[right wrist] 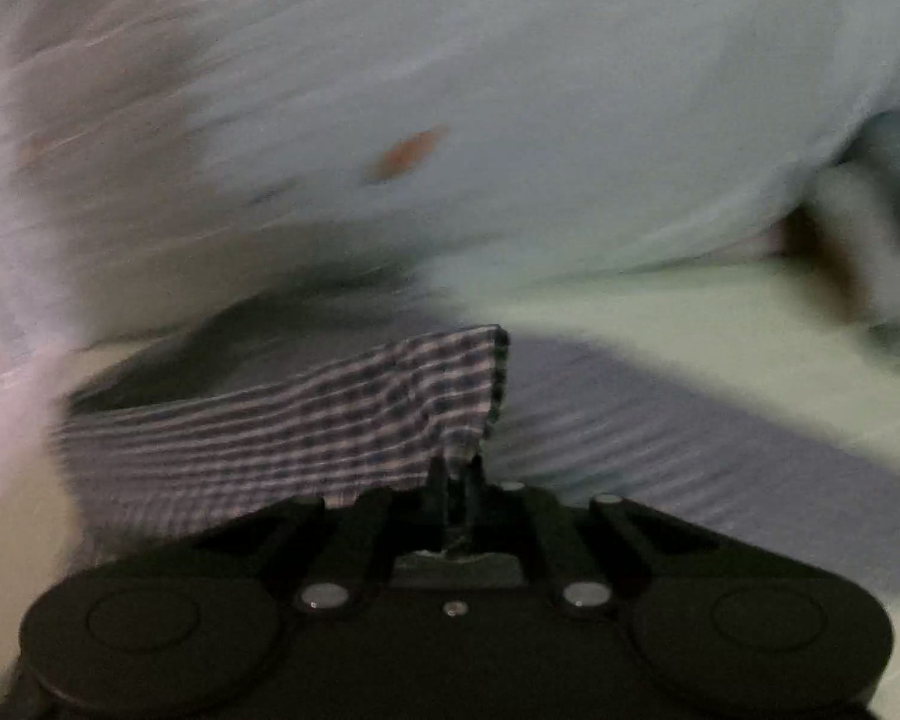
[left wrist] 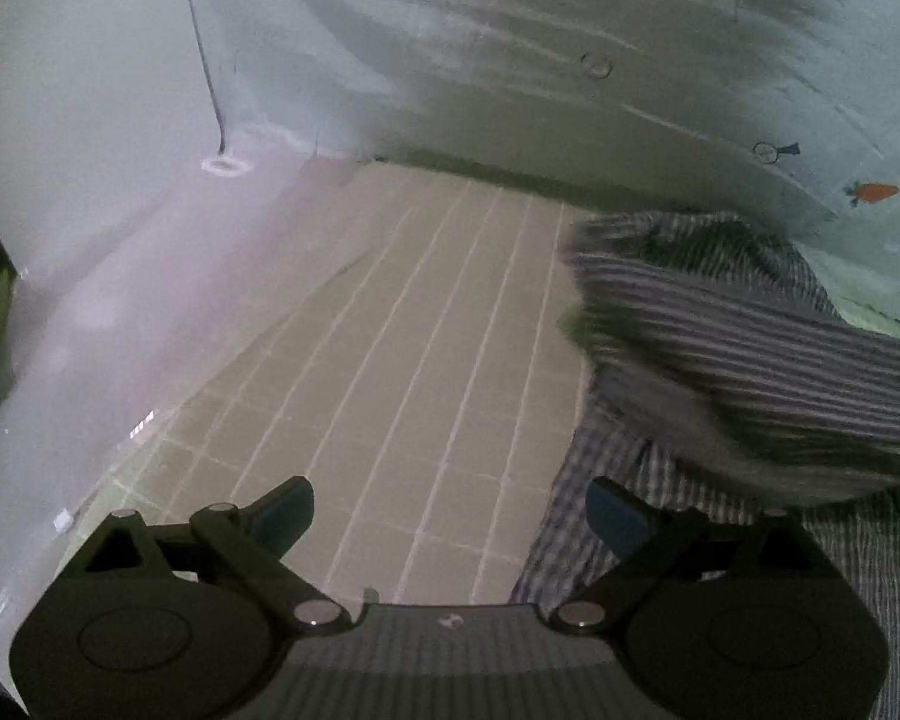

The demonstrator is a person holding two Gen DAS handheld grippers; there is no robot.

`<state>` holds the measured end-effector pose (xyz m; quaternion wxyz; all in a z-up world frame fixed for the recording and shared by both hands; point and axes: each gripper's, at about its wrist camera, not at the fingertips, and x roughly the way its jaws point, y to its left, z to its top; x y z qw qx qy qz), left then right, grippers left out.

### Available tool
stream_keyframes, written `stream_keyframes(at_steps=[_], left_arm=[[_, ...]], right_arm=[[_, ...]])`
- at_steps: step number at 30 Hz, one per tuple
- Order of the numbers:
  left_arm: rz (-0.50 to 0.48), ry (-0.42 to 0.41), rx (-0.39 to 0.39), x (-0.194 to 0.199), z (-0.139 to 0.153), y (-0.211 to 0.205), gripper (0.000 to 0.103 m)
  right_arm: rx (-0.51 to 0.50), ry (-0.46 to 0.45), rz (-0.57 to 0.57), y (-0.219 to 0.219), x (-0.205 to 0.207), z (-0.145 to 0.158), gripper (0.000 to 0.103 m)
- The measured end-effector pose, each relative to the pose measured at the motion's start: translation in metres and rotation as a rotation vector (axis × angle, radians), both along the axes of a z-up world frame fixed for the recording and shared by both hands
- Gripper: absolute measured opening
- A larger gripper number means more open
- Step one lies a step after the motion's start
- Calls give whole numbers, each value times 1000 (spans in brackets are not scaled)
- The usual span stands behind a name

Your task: Fold clothes

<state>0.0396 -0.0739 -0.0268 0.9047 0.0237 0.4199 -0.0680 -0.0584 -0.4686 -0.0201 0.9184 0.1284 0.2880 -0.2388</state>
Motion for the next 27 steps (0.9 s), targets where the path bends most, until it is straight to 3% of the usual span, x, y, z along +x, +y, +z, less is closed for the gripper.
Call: stream_keyframes(at_steps=[4,7,9,10,12,14,22,27], left_arm=[[65,7,52,-13,1,-8,97],[130,34,74,-28,-1,-2,97],[170,47,84,-39,-1,1,97],[190,49,90,-46,-1,3,97],[218,45,95,-60,2,8,98],[240,42,93,-74,2,14,101],[245,74,12,-98,-16,59,101],[130,85,-33,-87,-28,98,101]], right_arm=[[-3,17,-189,-92,-20,-11,5],[-41,71,-245,-121,-28,-27,9],[-23,96,-249,-130,-28,-40,19],[-16,103,-249,-130,-29,-45,28],[-8,94,-242,-120,-31,-50,79],[-6,62,-227,-102,-34,-50,101],[29,-10,-163,-15,-55,-46,103],[21,-17,-139,82,-61,-40,103]])
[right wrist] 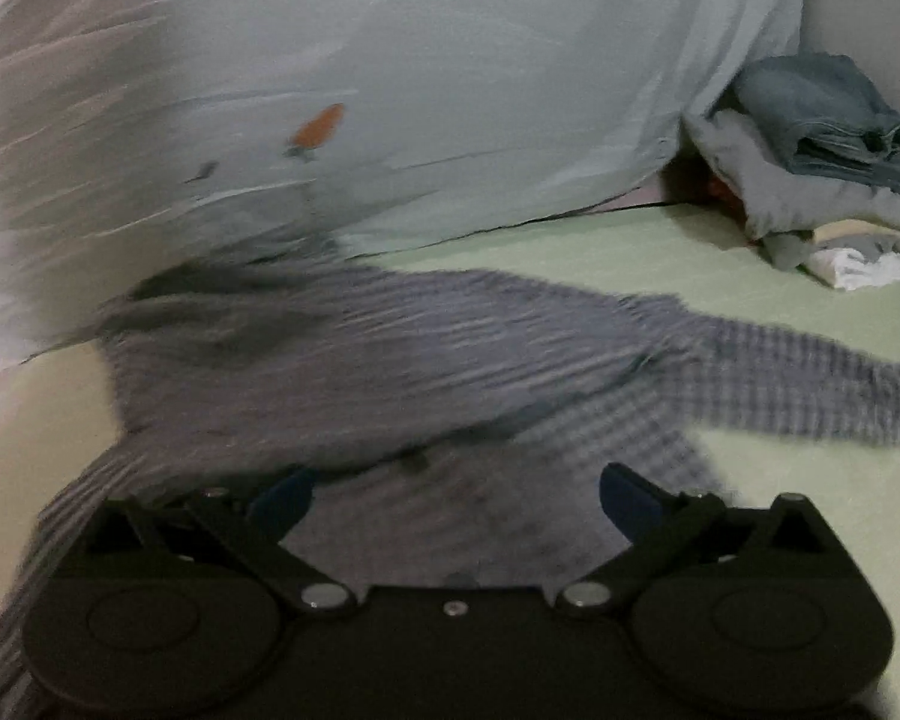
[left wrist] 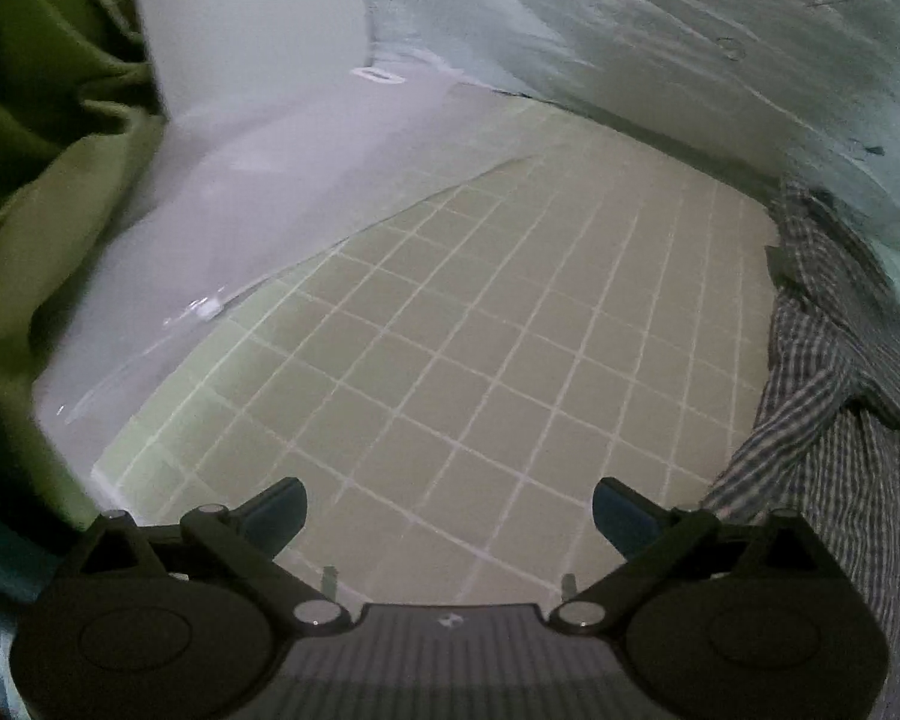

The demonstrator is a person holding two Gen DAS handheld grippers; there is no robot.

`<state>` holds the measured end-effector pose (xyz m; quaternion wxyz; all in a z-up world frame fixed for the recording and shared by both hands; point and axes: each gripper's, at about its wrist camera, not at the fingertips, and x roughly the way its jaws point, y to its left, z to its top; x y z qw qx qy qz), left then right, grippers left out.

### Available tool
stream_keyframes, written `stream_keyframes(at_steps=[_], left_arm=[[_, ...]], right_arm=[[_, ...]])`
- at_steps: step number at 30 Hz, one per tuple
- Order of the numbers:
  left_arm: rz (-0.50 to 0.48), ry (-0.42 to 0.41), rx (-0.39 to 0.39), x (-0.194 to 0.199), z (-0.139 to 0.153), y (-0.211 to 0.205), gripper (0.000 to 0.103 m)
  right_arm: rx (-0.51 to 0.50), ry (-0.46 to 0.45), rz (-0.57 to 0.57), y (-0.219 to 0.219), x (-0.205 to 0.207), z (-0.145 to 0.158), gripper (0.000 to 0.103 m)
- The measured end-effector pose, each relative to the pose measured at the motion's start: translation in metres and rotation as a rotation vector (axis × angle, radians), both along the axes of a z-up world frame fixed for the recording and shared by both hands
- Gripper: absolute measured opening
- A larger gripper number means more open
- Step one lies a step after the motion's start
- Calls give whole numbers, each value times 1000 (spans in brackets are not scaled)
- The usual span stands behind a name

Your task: Fold clothes

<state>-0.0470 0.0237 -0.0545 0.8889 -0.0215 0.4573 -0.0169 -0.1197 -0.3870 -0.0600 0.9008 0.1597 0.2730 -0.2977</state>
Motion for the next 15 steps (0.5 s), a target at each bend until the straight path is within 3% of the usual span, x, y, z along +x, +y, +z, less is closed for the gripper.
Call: stream_keyframes(at_steps=[5,11,15], left_arm=[[-151,-18,-18,18,9,45,101],[-301,-39,14,39,14,87,101],[-371,-10,33,38,11,107,101]], right_arm=[[12,17,-51,103,6,-3,103],[39,59,-92,219,21,-6,102],[55,95,-84,271,29,-7,85]])
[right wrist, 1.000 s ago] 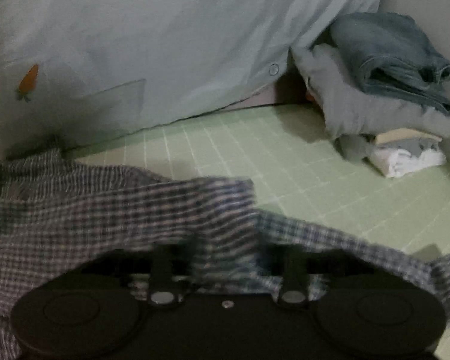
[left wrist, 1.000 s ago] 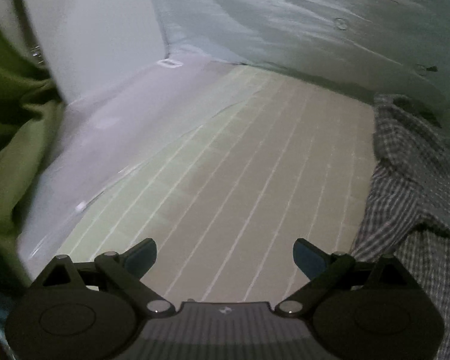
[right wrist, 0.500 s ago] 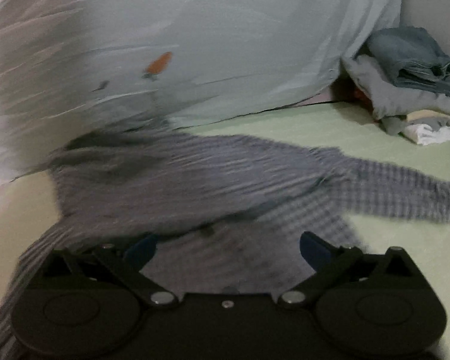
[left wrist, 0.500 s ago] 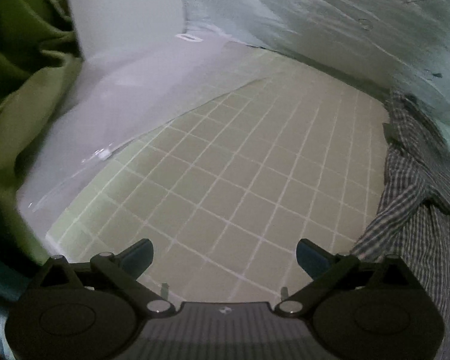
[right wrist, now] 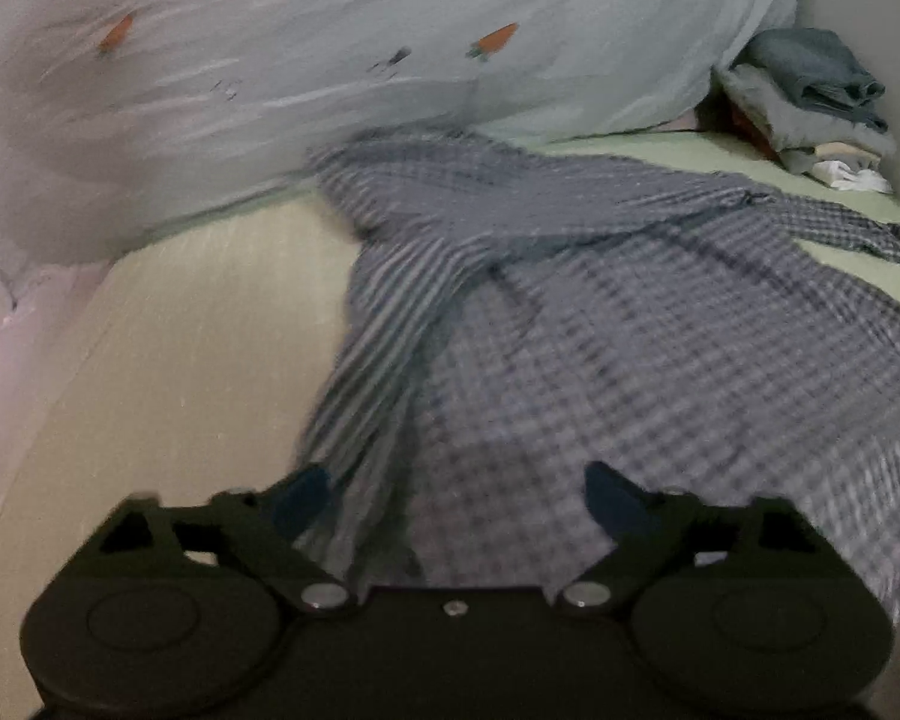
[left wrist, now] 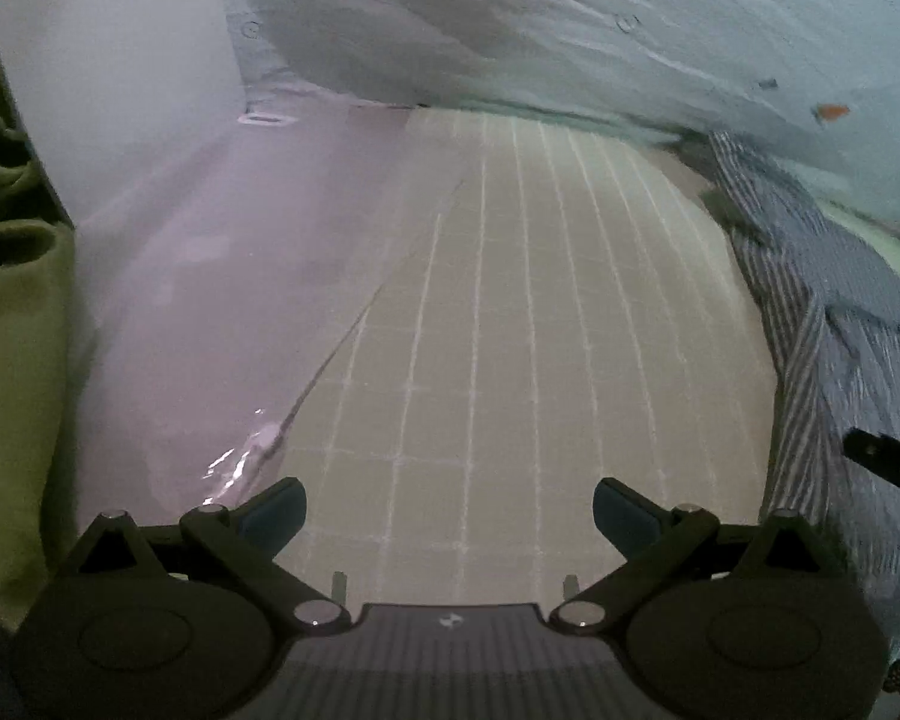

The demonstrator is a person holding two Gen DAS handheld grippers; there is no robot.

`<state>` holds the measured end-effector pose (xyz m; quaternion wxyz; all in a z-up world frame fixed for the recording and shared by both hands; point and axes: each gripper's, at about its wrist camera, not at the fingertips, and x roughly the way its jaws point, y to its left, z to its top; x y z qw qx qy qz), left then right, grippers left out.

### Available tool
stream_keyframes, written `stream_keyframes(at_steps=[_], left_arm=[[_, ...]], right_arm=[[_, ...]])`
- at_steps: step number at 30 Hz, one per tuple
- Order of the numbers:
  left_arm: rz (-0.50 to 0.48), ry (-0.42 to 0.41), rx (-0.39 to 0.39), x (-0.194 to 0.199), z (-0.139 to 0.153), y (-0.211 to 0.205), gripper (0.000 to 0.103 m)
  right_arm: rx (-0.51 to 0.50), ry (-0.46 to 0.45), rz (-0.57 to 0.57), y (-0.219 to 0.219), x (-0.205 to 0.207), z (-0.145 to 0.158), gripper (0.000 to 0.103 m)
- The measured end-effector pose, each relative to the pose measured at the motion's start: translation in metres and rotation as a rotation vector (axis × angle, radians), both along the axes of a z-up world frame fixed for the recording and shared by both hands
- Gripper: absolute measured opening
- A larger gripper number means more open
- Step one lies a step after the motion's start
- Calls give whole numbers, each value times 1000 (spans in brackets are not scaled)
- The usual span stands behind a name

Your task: Fold clothes

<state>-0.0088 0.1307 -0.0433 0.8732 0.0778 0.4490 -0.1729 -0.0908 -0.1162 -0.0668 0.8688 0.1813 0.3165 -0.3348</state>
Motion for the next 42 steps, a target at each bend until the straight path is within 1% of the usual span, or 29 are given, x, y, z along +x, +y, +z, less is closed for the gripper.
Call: stream_keyframes(at_steps=[1,2,3,4,5,6,7,9,16,20,22,23,24,25,29,30,32,34,36,38,40,41,42], left_arm=[[-12,8,3,0,-2,3,101],[-24,17,7,1,-5,6,101],[-37,25,10,1,-7,9,101],[-51,26,16,2,-9,12,101],[-66,24,24,2,-10,14,101],[-72,24,28,2,-11,17,101],[-75,26,31,2,-11,19,101],[-80,28,36,3,-12,24,101],[-134,33,44,-1,-14,24,101],[-149,39,45,-2,-17,23,101],[-155,41,43,-1,-17,22,101],[-155,44,41,-1,-18,21,101],[-155,47,39,0,-18,20,101],[-157,48,35,0,-18,19,101],[-173,52,18,-1,-17,10,101],[-177,53,13,-1,-17,7,101],[-182,54,4,-1,-18,0,101],[-186,57,-4,-3,-18,-7,101],[-190,59,-8,-5,-19,-15,101],[-194,59,-10,-7,-19,-24,101],[-197,53,-11,-9,-17,-36,101],[-199,49,-11,-10,-16,-41,101],[-202,45,-11,-11,-15,-47,101]], right_arm=[[-1,5,7,10,0,-1,82],[-1,9,13,19,0,-3,75],[-2,13,20,29,0,-5,64],[0,15,28,35,0,-6,58],[-1,16,31,43,-1,-8,49],[2,14,31,48,-1,-10,45],[9,7,31,53,-2,-11,43],[25,4,39,61,0,-14,33],[9,4,94,82,7,-15,33],[10,55,112,88,15,-23,33],[24,71,110,85,14,-26,30],[37,66,116,82,13,-26,19],[51,60,123,79,11,-25,2],[64,53,130,76,9,-24,2],[158,-99,183,53,-19,10,2],[181,-144,180,42,-32,23,2],[203,-203,154,19,-56,42,2],[182,-204,98,-9,-78,51,2],[130,-133,12,-40,-96,43,2],[93,-11,-55,-67,-104,21,2],[77,97,-88,-83,-104,-2,4],[77,127,-84,-86,-103,-10,7],[74,147,-85,-86,-102,-13,14]])
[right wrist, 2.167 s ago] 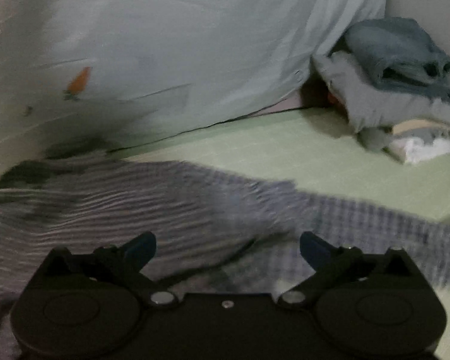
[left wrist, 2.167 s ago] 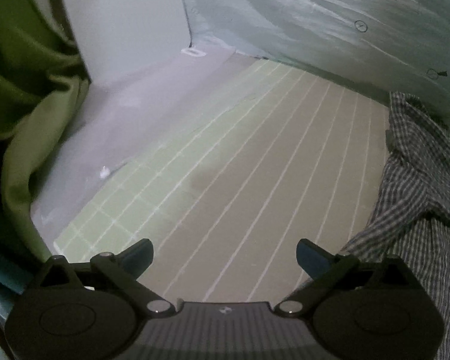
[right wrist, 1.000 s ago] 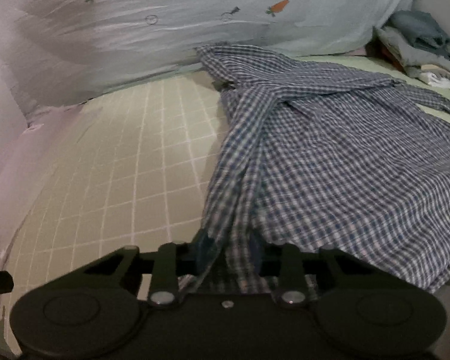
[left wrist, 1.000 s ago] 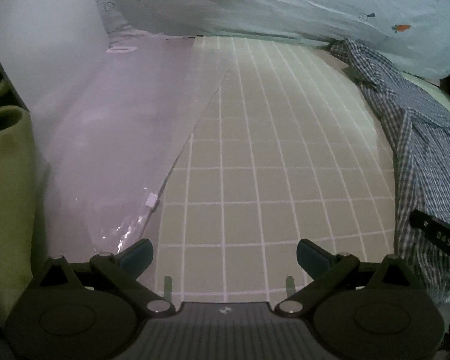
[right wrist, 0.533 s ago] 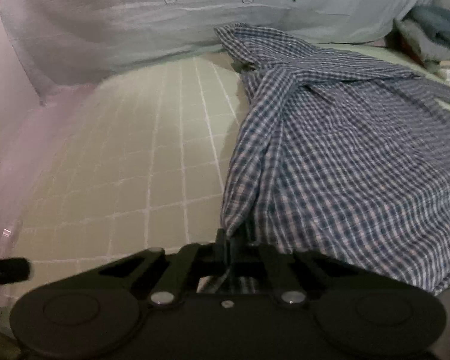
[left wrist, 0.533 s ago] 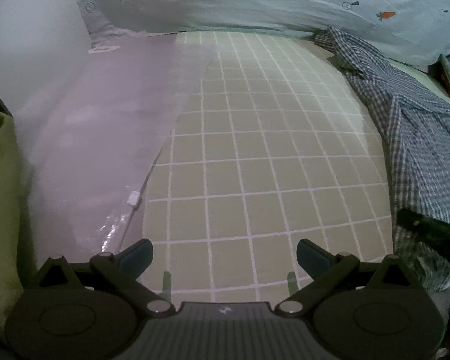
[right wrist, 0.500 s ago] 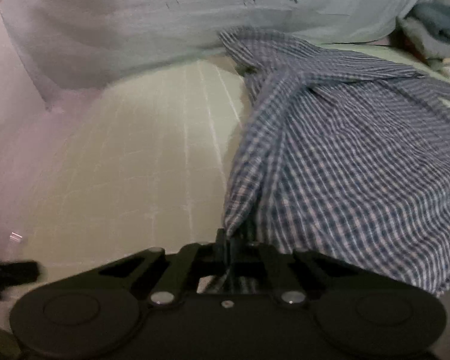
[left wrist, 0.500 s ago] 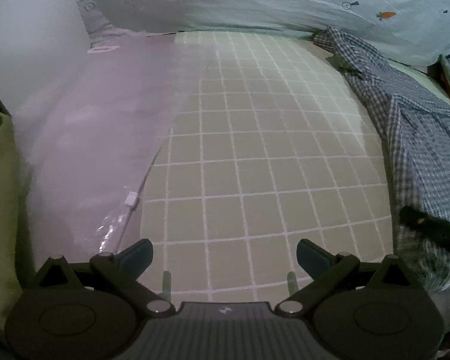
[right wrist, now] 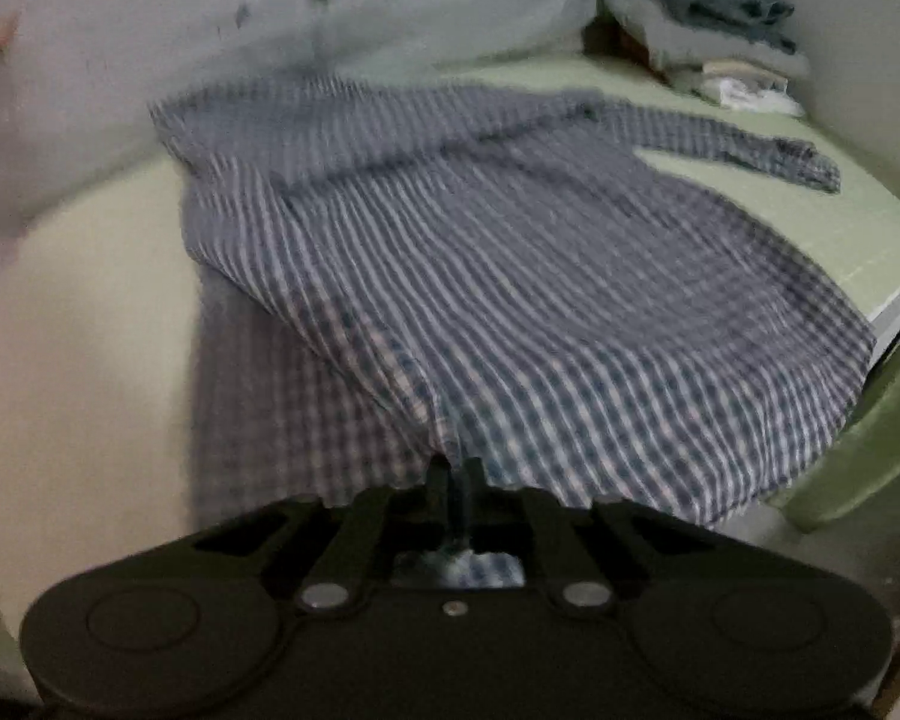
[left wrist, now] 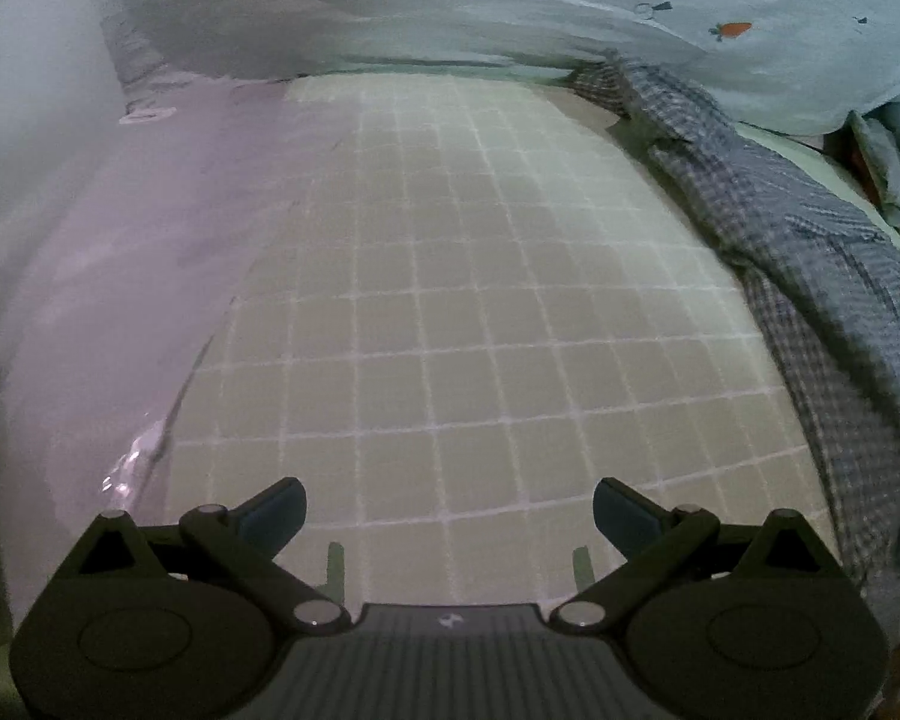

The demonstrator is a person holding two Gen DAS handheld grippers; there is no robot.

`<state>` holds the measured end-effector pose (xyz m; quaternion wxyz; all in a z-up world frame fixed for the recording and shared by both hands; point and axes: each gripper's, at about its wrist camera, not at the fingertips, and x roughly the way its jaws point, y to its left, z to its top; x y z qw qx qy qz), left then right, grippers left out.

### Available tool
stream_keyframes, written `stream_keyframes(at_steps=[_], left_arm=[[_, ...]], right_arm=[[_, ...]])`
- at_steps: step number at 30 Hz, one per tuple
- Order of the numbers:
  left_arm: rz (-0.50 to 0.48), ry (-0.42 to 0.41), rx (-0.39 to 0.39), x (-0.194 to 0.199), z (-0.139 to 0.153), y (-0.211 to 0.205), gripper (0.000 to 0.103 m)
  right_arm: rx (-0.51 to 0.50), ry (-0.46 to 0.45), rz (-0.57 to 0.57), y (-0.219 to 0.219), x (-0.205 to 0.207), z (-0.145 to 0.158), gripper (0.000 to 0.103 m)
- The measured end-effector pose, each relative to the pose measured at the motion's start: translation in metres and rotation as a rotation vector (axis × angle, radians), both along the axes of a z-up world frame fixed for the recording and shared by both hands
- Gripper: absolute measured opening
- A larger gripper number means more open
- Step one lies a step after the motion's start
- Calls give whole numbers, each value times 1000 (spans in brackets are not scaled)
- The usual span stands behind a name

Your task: Fold clothes

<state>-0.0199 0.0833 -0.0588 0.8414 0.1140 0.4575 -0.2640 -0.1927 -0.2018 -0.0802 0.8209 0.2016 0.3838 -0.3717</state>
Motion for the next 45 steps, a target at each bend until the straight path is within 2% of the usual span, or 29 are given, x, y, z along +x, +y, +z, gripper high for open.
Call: stream_keyframes(at_steps=[1,3,5,7,9,10,12,17,19,24,28,32,36,39,43,45], left_arm=[[-7,-7,2,-3,1,-8,101],[-15,-23,6,-10,3,-24,101],[-4,-24,8,-18,3,-42,101],[17,-4,-3,-21,3,-58,101],[33,-2,-8,-27,5,-78,101],[43,-5,-11,-29,5,-88,101],[67,-7,-17,-32,6,-108,101],[152,-15,-47,-27,9,-153,101],[183,-28,-50,-21,7,-168,101],[256,-45,-50,10,4,-198,101],[319,-49,-61,48,2,-215,101],[359,-44,-86,98,-3,-234,101],[364,-36,-105,152,-13,-260,100],[355,1,-130,186,-22,-277,96],[296,42,-194,218,-29,-297,91],[254,40,-203,228,-30,-307,91]], right_arm=[[-2,20,-1,1,1,-4,20],[-20,0,2,4,-2,1,37],[-38,-22,5,8,-6,7,43],[-8,38,44,2,-3,-4,40],[6,43,68,-11,-4,-4,43],[7,14,76,-15,-10,2,45],[1,-44,99,-35,-18,16,62],[-26,-125,102,-114,-26,44,73],[-19,-151,71,-147,-30,47,74],[-14,-130,13,-228,-28,38,74],[-7,-134,10,-287,-7,33,74],[-14,-131,8,-350,31,21,74],[18,-148,-14,-402,75,5,75],[49,-149,-43,-433,105,-7,75],[50,-126,-63,-455,139,-19,75],[57,-136,-58,-459,146,-21,73]])
